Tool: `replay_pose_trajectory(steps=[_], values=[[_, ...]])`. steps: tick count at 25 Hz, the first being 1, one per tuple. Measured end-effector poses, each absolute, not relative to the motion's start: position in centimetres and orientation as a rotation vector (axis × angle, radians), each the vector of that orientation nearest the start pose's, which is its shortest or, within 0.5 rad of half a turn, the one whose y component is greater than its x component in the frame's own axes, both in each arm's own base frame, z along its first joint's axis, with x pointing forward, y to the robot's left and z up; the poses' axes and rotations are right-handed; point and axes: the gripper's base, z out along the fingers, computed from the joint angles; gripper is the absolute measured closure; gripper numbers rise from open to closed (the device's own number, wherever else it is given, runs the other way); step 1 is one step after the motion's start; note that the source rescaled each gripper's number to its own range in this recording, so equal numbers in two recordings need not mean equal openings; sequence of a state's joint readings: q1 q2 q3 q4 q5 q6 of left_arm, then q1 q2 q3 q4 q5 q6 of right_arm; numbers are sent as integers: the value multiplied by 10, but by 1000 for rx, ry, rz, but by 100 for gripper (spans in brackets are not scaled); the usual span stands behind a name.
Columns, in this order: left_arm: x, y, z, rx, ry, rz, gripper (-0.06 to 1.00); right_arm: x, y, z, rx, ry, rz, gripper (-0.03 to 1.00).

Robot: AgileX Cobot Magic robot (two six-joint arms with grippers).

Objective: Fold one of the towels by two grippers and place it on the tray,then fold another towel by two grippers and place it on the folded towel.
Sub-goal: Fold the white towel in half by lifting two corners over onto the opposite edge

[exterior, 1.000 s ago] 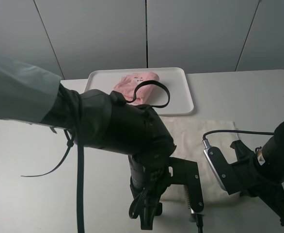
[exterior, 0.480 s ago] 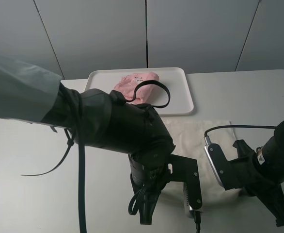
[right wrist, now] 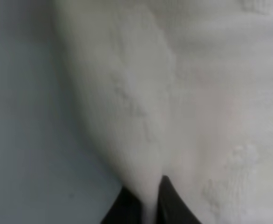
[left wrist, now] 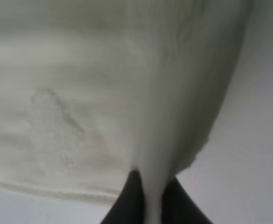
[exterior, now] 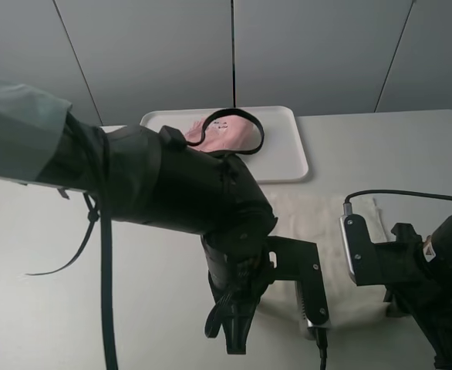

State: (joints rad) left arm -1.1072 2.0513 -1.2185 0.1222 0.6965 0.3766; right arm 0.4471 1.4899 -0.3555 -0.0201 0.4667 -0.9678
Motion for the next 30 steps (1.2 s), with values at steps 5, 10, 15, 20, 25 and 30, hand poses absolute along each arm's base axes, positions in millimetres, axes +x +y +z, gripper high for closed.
replay_pose_trajectory(steps=[5,10,15,20,25,30], values=[[176,-334,130,-2331,-2417,-7,93,147,70,130,-1804,2392,-56,95],[186,-331,143,-2220,-2587,45,93,145,69,147,-1567,2429,-57,95],[195,-327,154,-2090,-2749,99,93,144,68,160,-1392,2443,-44,95],[200,-329,164,-1983,-2905,188,93,145,69,163,-1233,2500,-17,95],[210,-325,166,-1869,-3008,196,93,151,68,165,-1034,2525,-25,95],[222,-321,168,-1775,-3110,229,93,157,66,168,-874,2524,-61,96]])
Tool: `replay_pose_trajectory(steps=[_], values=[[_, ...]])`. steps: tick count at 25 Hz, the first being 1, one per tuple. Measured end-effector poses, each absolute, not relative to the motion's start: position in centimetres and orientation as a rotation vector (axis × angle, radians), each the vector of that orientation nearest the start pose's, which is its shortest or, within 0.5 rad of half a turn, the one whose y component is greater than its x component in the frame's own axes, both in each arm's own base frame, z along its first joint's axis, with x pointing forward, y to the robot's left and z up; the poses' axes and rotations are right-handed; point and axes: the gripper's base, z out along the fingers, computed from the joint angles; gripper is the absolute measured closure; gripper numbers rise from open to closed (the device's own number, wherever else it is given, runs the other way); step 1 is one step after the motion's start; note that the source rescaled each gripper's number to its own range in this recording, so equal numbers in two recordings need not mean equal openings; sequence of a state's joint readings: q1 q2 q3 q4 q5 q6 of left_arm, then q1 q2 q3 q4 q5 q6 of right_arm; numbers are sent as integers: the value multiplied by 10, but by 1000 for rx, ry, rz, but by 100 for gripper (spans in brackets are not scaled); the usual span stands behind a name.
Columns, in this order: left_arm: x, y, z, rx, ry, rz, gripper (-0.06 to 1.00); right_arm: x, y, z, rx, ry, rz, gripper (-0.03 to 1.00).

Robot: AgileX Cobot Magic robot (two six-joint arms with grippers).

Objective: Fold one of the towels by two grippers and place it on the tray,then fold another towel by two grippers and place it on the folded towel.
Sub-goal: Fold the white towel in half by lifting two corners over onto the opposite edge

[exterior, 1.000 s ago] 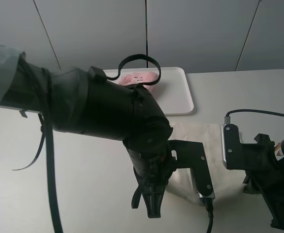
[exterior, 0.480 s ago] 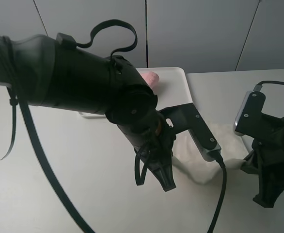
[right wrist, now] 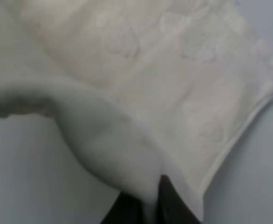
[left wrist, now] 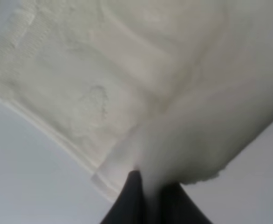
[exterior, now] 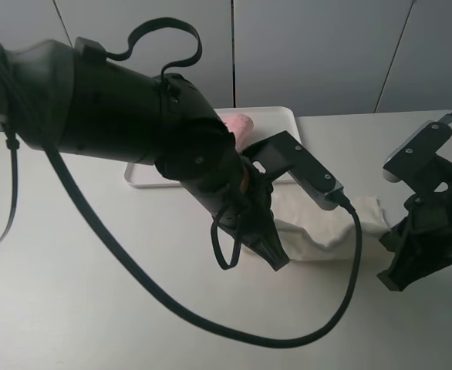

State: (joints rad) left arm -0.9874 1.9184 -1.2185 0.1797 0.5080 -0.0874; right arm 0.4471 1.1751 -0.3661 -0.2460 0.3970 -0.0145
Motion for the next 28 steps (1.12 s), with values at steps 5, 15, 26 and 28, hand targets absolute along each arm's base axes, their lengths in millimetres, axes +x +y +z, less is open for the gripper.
replay_pose_trajectory(steps=[5,15,26,28], values=[[228,-321,170,1281,2317,-194,93,162,64,171,-778,2507,-89,96],[240,-317,171,1182,2318,-216,93,175,62,161,-610,2525,-155,96],[257,-309,162,1116,2341,-210,93,202,71,154,-583,2510,-203,96],[257,-309,156,1125,2348,-203,93,204,71,151,-575,2512,-219,96]])
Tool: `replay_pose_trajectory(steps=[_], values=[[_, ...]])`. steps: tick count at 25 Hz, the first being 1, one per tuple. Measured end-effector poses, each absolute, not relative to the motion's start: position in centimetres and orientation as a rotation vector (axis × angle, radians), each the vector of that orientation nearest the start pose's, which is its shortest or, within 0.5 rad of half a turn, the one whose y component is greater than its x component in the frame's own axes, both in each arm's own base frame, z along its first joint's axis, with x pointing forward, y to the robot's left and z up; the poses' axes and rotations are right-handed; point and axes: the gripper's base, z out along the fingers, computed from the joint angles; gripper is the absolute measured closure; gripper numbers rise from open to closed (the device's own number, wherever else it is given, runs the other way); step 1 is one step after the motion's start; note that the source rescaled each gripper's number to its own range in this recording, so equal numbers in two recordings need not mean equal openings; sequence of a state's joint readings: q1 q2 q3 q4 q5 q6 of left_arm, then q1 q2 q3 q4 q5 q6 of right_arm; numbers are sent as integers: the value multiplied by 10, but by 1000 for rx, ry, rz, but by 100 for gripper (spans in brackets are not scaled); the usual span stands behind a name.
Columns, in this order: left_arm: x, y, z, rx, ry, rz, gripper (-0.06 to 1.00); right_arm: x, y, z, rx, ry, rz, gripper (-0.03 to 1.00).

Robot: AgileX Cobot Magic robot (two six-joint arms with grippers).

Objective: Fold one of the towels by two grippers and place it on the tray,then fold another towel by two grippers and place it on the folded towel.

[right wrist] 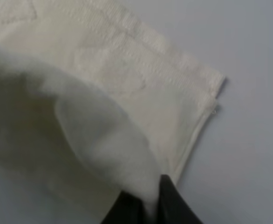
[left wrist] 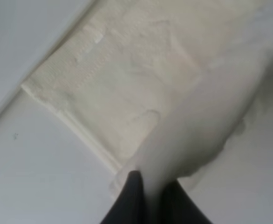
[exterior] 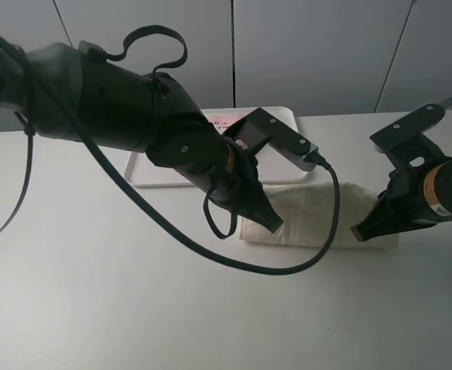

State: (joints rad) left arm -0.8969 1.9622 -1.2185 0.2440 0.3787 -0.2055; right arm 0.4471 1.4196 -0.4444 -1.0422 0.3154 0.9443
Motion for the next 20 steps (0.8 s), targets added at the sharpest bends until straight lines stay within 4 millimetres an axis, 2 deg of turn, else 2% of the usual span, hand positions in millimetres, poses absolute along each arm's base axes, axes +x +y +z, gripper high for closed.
replay_pose_trajectory(steps=[4,7,9,10,13,14,16,20], values=[[264,-306,144,1092,2389,-189,93,209,71,151,-524,2470,-230,96],[271,-301,143,1041,2400,-196,85,214,72,154,-492,2414,-224,92],[277,-296,143,1019,2405,-191,72,216,72,156,-488,2379,-225,78],[279,-294,143,1009,2408,-187,59,217,72,157,-482,2366,-222,65],[285,-288,143,970,2424,-181,10,219,71,159,-400,2351,-213,20],[286,-287,143,957,2430,-182,1,220,70,159,-357,2347,-219,8],[287,-285,143,936,2443,-182,-4,220,68,160,-292,2345,-229,-1],[288,-282,142,851,2492,-188,-4,219,67,159,-218,2365,-209,-3]])
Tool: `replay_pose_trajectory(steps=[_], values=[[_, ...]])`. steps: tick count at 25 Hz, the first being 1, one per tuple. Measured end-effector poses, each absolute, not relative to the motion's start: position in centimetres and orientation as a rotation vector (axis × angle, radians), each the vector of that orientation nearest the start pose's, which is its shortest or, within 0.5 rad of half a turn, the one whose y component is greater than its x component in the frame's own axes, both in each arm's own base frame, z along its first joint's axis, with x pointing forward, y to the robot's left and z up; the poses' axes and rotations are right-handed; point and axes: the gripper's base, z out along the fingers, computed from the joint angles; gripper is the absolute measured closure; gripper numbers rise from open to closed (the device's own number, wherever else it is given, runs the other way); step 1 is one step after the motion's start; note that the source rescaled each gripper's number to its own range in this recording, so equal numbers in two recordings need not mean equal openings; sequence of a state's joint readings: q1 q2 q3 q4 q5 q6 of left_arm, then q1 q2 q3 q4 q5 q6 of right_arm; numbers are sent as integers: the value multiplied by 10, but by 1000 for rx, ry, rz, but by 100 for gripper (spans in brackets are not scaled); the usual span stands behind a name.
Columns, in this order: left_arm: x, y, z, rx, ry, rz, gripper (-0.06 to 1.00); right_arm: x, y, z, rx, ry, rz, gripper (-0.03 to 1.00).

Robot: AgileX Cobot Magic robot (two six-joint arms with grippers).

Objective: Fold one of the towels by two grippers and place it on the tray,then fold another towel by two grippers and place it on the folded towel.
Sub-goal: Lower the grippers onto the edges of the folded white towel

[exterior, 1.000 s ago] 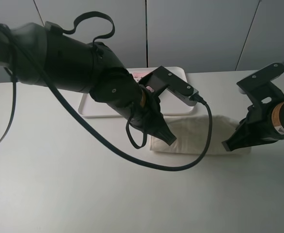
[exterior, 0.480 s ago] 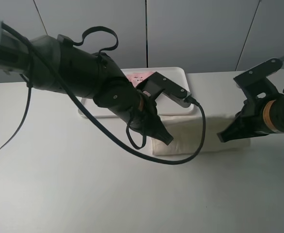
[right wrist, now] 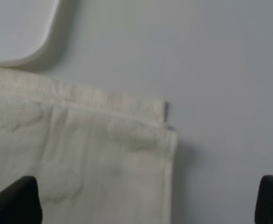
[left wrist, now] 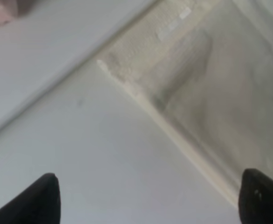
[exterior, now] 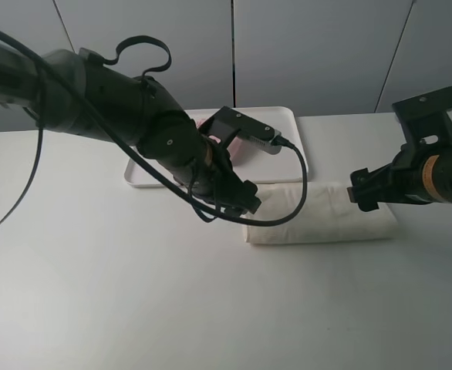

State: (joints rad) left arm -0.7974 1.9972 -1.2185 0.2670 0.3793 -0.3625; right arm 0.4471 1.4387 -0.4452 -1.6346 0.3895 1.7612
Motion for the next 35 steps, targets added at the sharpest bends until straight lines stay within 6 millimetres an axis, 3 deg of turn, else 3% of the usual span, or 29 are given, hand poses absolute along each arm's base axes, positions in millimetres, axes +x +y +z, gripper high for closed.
replay_pose_trajectory(steps=[6,10,16,21,28,35], values=[[300,-272,145,613,2667,-175,-5,224,58,159,-55,2450,-86,-3],[315,-271,151,520,2737,-173,-5,228,58,163,-75,2501,-99,-3],[328,-287,147,493,2807,-245,-5,243,61,179,-156,2673,-226,-3],[337,-296,143,497,2848,-235,-5,261,70,186,-179,2768,-234,-3],[339,-299,134,475,2905,-211,-5,279,57,180,-72,2939,-84,-3],[336,-299,124,327,2988,-225,-5,283,51,173,-111,3003,-55,-3]])
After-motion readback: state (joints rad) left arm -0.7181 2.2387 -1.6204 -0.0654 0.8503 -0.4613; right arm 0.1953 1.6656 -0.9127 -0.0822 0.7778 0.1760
